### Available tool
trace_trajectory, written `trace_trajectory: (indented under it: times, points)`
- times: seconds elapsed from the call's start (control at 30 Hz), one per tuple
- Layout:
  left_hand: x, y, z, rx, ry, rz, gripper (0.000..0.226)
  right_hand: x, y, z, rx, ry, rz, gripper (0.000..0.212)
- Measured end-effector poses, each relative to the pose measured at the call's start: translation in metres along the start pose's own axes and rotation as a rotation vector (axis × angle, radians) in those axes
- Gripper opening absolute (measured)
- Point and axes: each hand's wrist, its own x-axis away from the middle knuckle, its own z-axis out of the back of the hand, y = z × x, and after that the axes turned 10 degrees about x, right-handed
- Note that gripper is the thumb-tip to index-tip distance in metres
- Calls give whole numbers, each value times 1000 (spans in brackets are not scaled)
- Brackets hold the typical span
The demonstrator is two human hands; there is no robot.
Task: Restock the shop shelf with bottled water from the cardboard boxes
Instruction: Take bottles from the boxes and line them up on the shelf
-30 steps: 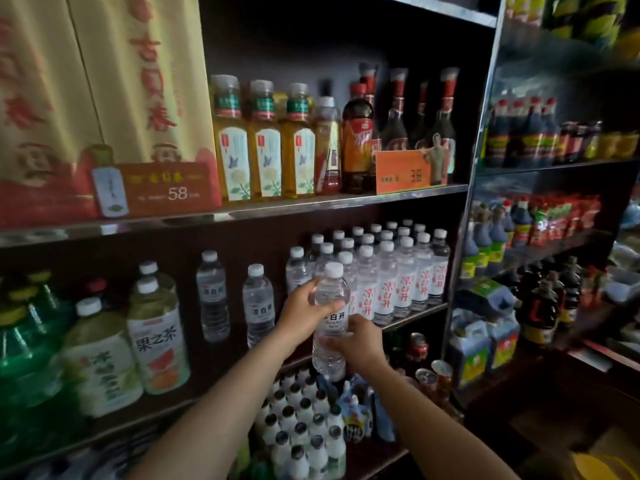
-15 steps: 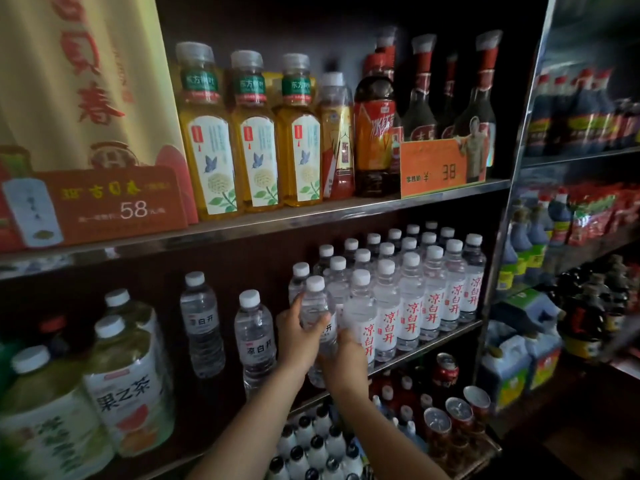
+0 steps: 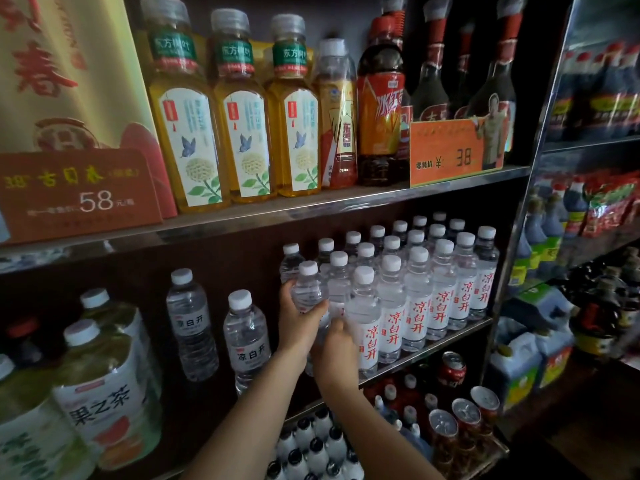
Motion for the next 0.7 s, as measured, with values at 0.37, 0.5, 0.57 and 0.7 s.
trace_trajectory:
  times: [0.37,0.5,0.57,0.7]
  points:
    - [-25,-8,-4,-132,73,-156,65,-25,-10,-26,144,41,60,30]
    - [-23,-10,0,-208,57,-195,65,-25,-11,-28,149,50,43,32]
    - [-19,-9,1,-257,47,-203,66,-23,-13,-22,64,35,-25,28]
    - [-15,-5,3,-309,59,-163,67,-20,-18,-8,-123,-85,-94,34]
